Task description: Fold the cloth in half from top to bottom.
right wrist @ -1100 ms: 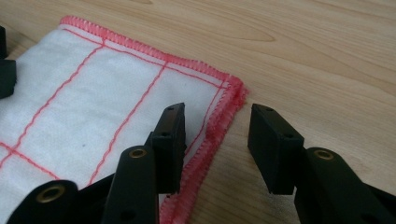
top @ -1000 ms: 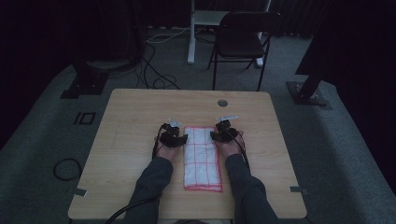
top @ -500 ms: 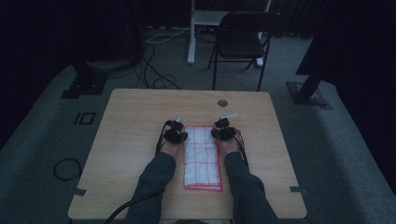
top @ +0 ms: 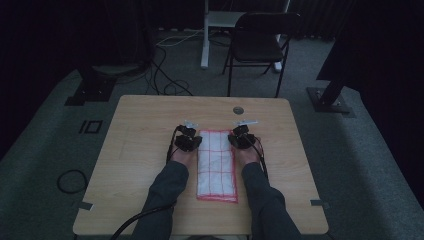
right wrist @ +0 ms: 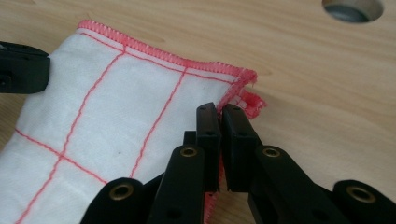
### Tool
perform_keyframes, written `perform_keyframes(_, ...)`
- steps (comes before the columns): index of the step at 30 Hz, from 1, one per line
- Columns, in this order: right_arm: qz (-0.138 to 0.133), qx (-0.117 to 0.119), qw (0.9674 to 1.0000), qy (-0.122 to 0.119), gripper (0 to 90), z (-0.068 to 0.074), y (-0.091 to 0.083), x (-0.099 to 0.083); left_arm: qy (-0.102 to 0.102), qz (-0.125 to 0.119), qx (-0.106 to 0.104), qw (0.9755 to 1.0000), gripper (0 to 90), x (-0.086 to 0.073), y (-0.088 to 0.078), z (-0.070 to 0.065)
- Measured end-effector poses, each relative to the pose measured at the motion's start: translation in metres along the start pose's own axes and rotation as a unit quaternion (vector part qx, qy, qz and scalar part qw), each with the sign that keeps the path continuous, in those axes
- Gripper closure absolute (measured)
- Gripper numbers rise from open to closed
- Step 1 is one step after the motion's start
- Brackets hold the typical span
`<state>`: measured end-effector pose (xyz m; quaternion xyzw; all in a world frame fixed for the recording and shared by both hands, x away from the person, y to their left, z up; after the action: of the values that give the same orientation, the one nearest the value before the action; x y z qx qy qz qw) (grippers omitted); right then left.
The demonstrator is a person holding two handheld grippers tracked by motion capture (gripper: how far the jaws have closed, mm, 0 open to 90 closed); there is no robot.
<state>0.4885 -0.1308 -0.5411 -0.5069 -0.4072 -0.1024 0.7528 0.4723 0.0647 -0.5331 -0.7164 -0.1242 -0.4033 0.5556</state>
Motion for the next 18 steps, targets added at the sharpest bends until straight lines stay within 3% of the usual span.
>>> perform_keyframes(7,-0.021,0.005,0.9997,-0.009,86.8,0.001,-0.013,0.004,0.013,-0.016,-0.006,0.9998,88.5,0.007,-0.012,-0.003)
perform_keyframes(18,-0.038,0.015,0.9989,-0.021,86.8,0.006,-0.030,-0.006,0.017,-0.039,-0.025,0.9988,88.4,0.000,-0.029,-0.010)
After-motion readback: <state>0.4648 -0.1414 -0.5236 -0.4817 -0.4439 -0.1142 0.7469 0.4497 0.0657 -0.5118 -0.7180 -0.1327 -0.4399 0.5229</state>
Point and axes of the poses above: each handheld gripper's, and its own axes: y roughly forward along the jaws, x roughly out of its top, z roughly to its left, the point moved 4 cm from there along y, roughly forward along the jaws, and after that the axes turned 5 degrees about x, right-handed, at the moved point
